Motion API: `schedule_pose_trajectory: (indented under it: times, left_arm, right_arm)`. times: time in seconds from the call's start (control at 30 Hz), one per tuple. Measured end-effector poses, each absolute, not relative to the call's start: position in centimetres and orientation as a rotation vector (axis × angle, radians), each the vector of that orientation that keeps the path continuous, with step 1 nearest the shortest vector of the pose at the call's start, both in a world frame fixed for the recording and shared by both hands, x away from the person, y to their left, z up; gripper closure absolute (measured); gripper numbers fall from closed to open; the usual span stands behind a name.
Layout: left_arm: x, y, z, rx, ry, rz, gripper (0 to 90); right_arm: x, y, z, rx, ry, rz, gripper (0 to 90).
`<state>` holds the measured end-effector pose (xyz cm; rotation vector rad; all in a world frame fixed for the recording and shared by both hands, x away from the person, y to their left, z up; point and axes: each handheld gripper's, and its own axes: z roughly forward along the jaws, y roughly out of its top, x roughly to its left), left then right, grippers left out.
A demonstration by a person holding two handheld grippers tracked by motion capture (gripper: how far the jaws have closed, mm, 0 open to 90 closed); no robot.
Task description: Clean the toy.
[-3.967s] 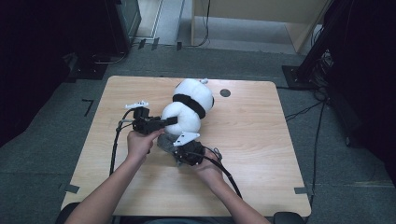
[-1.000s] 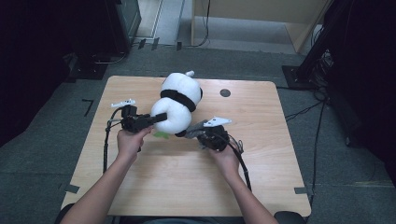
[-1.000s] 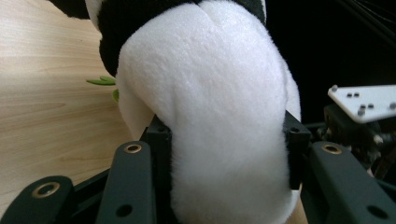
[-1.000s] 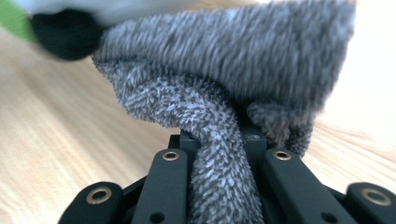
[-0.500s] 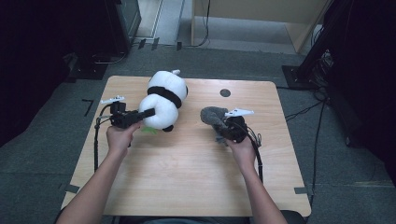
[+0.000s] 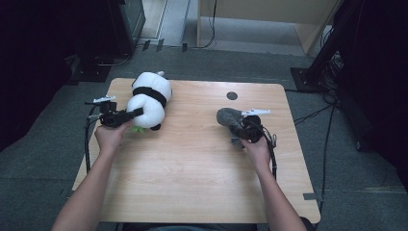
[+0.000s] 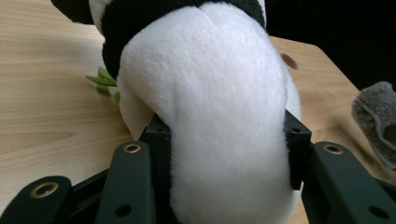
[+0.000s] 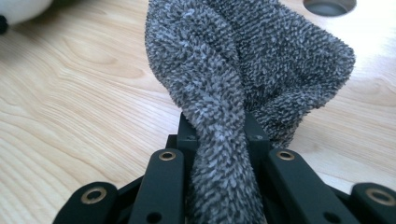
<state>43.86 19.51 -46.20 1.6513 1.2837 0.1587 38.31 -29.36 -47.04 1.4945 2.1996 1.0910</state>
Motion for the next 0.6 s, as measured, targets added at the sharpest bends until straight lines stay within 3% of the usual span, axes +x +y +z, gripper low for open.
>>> schedule_pose_trajectory:
  times: [0.37, 0.6]
  left_arm:
    - [44.5, 20.7, -47.6, 1.636, 1.343, 0.196, 46.9]
    - [44.6, 20.9, -48.0, 1.661, 1.286, 0.23, 26.5]
  right_arm:
    - [39.5, -30.7, -49.6, 1.572, 2.198, 1.097, 73.7]
    - [39.8, -30.6, -50.3, 1.556, 2.186, 1.097, 59.0]
